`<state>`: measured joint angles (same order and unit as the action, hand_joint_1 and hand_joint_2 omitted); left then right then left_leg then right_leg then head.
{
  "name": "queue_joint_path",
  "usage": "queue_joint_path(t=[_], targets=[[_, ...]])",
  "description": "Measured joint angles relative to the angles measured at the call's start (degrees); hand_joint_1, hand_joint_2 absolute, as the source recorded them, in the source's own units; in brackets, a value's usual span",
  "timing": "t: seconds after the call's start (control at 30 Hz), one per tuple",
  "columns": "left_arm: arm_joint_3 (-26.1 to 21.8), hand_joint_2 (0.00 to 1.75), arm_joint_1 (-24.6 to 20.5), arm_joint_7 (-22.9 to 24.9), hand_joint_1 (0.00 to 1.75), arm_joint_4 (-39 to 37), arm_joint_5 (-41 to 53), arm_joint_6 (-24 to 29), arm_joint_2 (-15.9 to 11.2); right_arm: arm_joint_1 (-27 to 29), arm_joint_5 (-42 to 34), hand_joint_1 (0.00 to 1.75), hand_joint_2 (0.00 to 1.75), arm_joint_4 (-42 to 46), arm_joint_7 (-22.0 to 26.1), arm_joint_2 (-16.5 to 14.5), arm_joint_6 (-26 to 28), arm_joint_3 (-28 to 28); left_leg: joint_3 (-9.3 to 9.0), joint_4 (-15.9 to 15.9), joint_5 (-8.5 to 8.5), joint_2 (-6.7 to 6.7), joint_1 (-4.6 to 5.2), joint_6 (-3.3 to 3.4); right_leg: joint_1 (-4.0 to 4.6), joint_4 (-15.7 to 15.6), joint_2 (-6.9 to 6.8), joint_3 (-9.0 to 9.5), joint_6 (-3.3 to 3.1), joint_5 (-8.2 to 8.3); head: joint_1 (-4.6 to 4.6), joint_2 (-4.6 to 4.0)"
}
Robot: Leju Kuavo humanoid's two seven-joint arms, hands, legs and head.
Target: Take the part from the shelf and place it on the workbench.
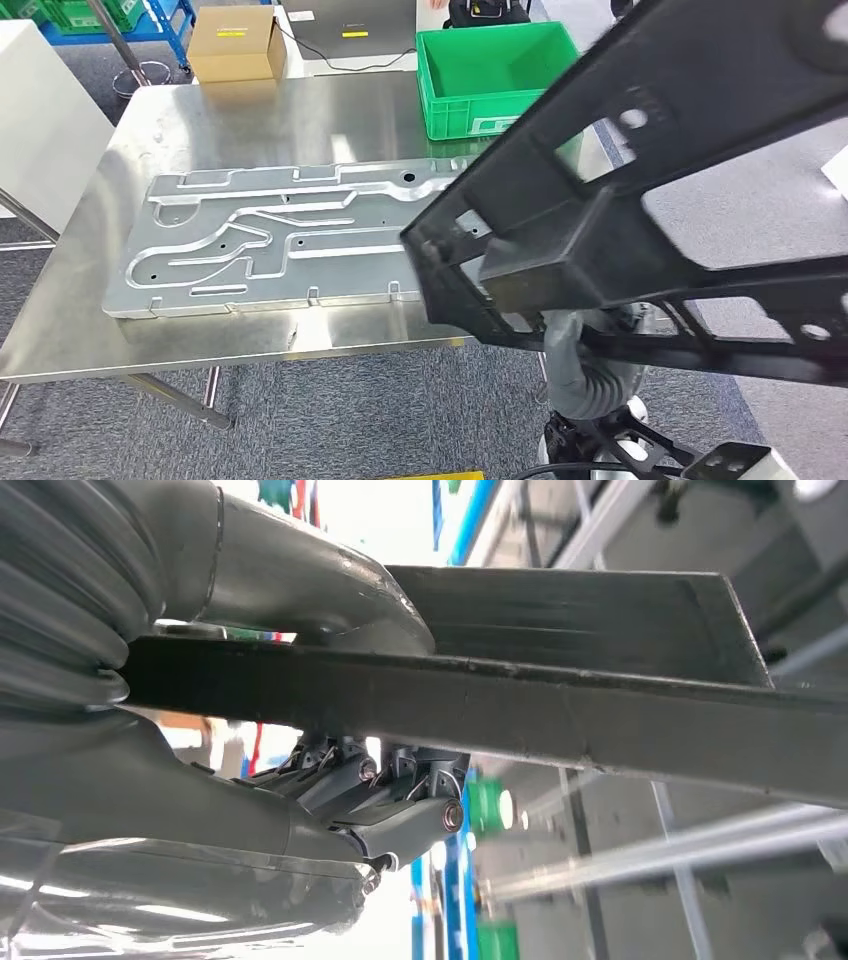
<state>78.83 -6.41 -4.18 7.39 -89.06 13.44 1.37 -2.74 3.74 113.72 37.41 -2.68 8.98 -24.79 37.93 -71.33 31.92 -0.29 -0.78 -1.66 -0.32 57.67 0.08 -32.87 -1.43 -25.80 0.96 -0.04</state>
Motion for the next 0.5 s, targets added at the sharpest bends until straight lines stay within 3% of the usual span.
queue_joint_path(t=[0.07, 0.13, 0.23, 0.3, 0.4, 0.43, 0.47, 0.5], targets=[[-0.09, 1.75, -0.1, -0.08, 0.0, 0.0, -0.13, 0.21, -0.22, 0.02, 1.21, 1.75, 1.75, 0.17, 0.15, 0.13, 1.83, 0.89, -3.51, 7.78, -3.87, 0.03, 0.03, 0.25, 0.08, 0.46, 0.11, 0.15, 0.35, -0.4, 0.01, 0.0], [-0.28, 1.75, -0.3, 0.05, 0.0, 0.0, -0.26, 0.39, -0.35, -0.18, 2.78, 1.75, 1.75, -0.03, -0.52, 0.27, 2.95, 2.31, -5.5, 12.2, -5.17, -0.02, 0.18, 0.96, 0.22, 0.87, 0.22, 0.01, 0.86, -0.67, -0.05, 0.0], [-0.52, 1.75, -0.45, 0.4, 0.0, 0.0, -0.25, 0.56, -0.36, -0.76, 4.34, 1.75, 1.75, -1.06, -1.24, 0.5, 2.95, 5.29, -5.57, 12.84, -5.43, -0.07, 0.27, 2.21, 0.11, 0.95, 0.23, -0.13, 1.81, -0.65, -0.09, 0.0], [-0.57, 1.75, -0.51, 0.48, 0.0, 0.0, -0.22, 0.46, -0.3, -1.33, 5.75, 1.75, 1.75, -1.75, -1.71, 0.62, 3.25, 6.81, -5.67, 13.36, -5.86, -0.02, 0.11, 2.95, -0.02, 3.19, 0.19, -1.1, 2.48, -2.21, -0.12, 0.0], [-0.58, 1.75, -0.59, 0.54, 0.0, 0.0, -0.22, 0.02, 0.1, -3.12, 10.23, 1.75, 1.75, -4.45, -3.04, 0.67, 5.66, 8.68, -5.53, 13.49, -6.03, 0.13, 0.1, 3.28, -0.28, 13.16, 0.15, -5.98, 3.24, -7.12, -0.13, 0.0], [-0.58, 1.75, -0.59, 0.54, 0.0, 0.0, -0.23, -0.07, 0.29, -3.88, 12.32, 1.75, 1.75, -6.11, -3.27, 0.71, 7.15, 9.5, -5.48, 13.44, -6.03, 0.16, 0.12, 3.29, -0.37, 15.62, 0.13, -7.24, 3.38, -7.68, -0.13, 0.0], [-0.58, 1.75, -0.6, 0.54, 0.0, 0.0, -0.24, -0.14, 0.5, -4.71, 14.53, 1.75, 1.75, -7.94, -3.41, 0.78, 8.96, 10.38, -5.44, 13.38, -6.03, 0.15, 0.13, 3.28, -0.45, 16.15, 0.1, -7.56, 3.44, -7.16, -0.14, 0.0], [-0.58, 1.75, -0.61, 0.59, 0.0, 0.0, -0.26, -0.13, 0.68, -5.69, 16.88, 1.75, 1.75, -9.9, -3.65, 0.93, 11.04, 11.35, -5.45, 13.31, -6.03, 0.11, 0.14, 3.27, -0.5, 14.36, 0.08, -6.7, 3.38, -5.58, -0.14, 0.0]])
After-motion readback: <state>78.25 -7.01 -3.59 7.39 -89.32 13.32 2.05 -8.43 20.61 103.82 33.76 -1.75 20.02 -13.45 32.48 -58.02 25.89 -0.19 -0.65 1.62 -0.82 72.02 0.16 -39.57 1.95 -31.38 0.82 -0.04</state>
